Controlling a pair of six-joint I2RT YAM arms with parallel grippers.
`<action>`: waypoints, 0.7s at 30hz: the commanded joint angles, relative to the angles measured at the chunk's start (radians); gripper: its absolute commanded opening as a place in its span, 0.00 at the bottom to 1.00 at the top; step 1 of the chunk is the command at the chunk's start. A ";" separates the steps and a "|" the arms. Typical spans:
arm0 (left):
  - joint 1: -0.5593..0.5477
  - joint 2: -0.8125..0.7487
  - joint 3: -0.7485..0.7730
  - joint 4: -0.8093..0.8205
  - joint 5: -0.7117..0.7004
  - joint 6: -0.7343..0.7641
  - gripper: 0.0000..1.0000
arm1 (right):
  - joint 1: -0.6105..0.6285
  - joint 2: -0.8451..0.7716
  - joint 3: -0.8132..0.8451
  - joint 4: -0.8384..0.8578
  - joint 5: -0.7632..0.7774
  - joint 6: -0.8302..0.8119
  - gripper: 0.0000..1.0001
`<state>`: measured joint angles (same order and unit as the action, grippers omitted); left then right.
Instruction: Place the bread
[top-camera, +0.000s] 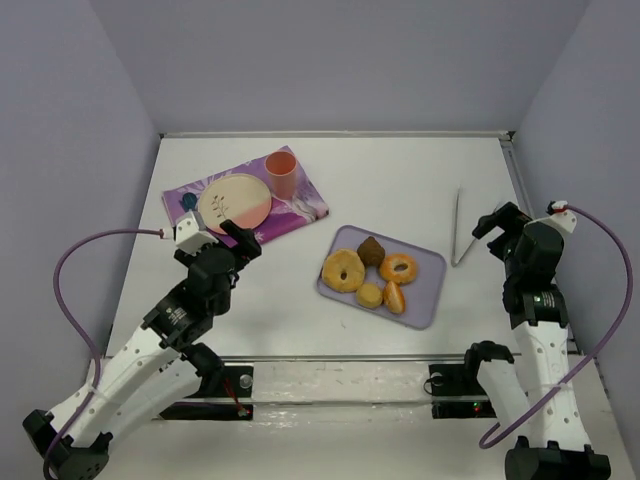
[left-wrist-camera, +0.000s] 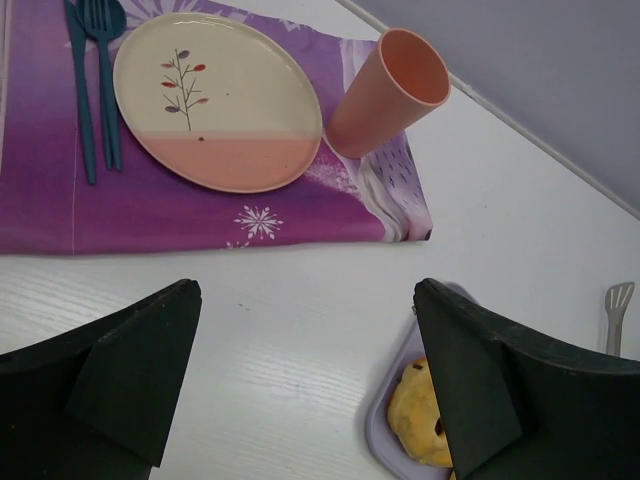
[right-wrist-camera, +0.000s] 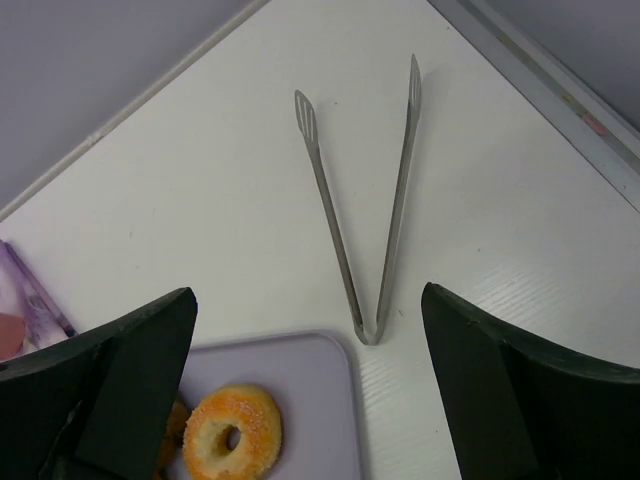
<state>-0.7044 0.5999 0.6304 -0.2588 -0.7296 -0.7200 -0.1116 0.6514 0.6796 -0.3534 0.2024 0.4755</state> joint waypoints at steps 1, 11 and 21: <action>0.006 -0.014 -0.006 0.009 -0.082 -0.033 0.99 | 0.003 0.000 0.009 0.048 -0.031 -0.002 1.00; 0.006 -0.028 -0.020 0.016 -0.093 -0.048 0.99 | 0.003 0.170 0.031 0.048 -0.164 -0.057 1.00; 0.006 -0.012 -0.026 0.033 -0.093 -0.045 0.99 | 0.003 0.523 0.123 0.004 -0.273 -0.109 1.00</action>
<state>-0.7044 0.5861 0.6136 -0.2733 -0.7601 -0.7406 -0.1116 1.0855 0.7353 -0.3435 -0.0254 0.4026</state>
